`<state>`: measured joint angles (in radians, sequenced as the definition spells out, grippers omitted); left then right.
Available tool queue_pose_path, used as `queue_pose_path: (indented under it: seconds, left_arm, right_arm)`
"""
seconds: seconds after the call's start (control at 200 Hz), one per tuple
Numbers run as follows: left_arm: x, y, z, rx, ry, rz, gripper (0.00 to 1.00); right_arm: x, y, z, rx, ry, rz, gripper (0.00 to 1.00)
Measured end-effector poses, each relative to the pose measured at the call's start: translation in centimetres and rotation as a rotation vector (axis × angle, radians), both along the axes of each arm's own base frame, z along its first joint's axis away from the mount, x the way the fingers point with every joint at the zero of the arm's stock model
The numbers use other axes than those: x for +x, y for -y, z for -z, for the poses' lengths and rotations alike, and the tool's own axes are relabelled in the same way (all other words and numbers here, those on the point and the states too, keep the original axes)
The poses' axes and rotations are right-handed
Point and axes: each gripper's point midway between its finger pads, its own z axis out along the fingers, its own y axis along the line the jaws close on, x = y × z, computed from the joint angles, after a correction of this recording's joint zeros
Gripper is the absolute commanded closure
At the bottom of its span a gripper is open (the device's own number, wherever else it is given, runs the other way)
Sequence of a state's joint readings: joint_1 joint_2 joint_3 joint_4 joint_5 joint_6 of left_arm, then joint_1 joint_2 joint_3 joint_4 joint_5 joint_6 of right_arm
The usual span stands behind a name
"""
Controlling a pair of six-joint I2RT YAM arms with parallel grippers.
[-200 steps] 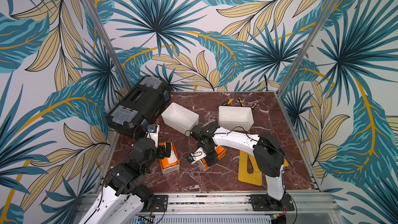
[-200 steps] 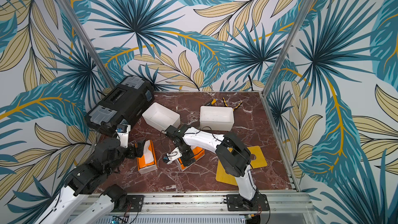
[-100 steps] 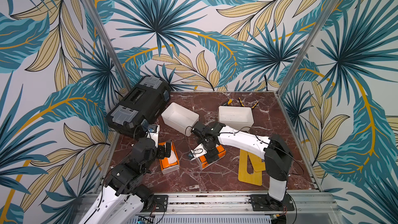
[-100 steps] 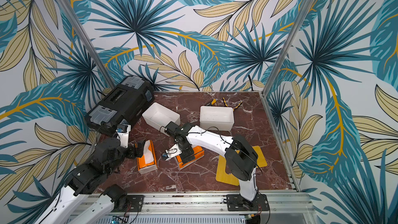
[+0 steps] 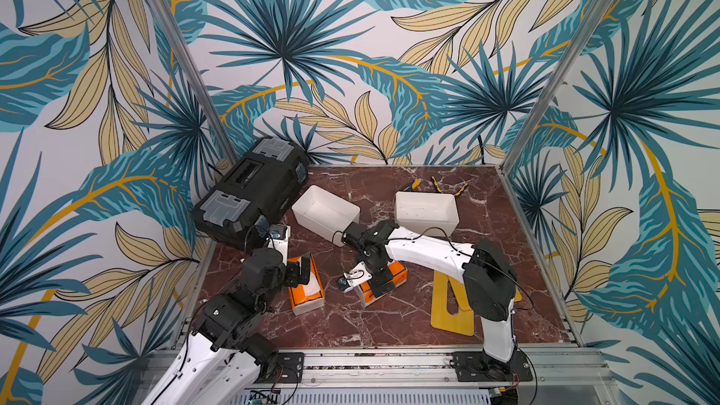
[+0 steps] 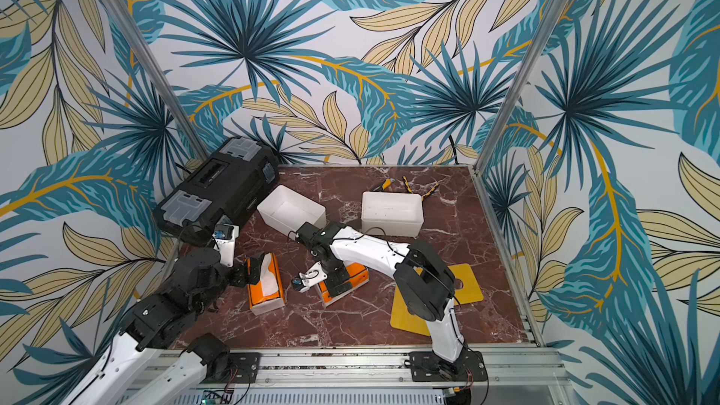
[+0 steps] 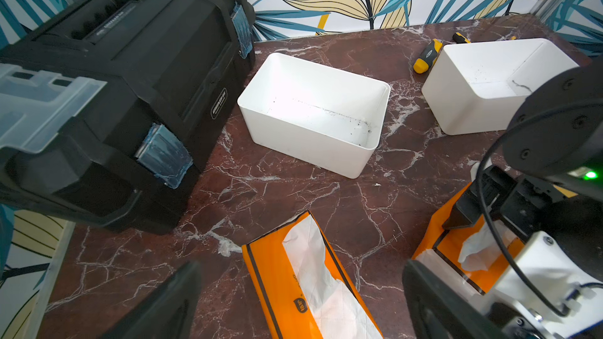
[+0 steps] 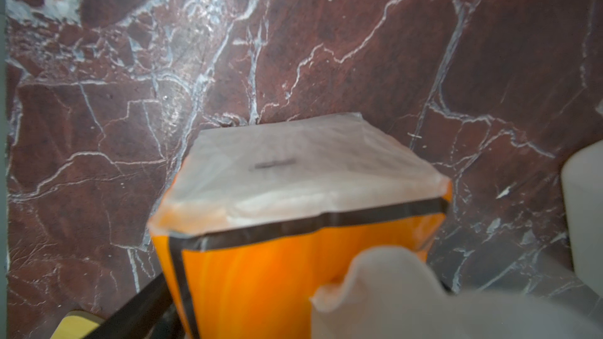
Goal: Put the tissue paper into the tissue box
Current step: Adjust the paper towel at the center of the board.
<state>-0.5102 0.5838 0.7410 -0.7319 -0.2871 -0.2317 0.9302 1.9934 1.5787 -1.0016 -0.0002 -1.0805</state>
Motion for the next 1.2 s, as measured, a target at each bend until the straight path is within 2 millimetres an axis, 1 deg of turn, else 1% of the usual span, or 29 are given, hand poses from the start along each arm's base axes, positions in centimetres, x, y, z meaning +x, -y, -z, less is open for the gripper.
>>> queue_pose_path:
  seconds: [0.245,0.476,0.651,0.786,0.987,1.202]
  left_arm:
    - [0.1,0.0,0.1,0.002,-0.005,0.0,0.0]
    - [0.0,0.0,0.1,0.002,-0.005,0.001,0.0]
    - [0.0,0.1,0.1,0.0,-0.006,0.004,0.0]
    - [0.0,0.2,0.2,-0.002,-0.009,0.01,0.0]
    - [0.0,0.4,0.3,-0.003,-0.016,0.016,0.0]
    - [0.0,0.4,0.3,-0.003,-0.016,0.016,0.0]
  right_arm:
    - [0.1,-0.2,-0.1,0.01,0.001,0.01,0.0]
    - [0.0,-0.5,-1.5,0.048,0.012,0.01,0.0]
    - [-0.1,-0.5,-1.4,0.049,0.006,0.012,0.0]
    - [-0.1,-0.6,-1.0,0.042,0.0,0.016,0.0]
    - [0.1,-1.4,-1.4,0.074,-0.001,0.025,0.0]
    - [0.0,-1.7,-1.5,0.092,-0.011,0.034,0.0]
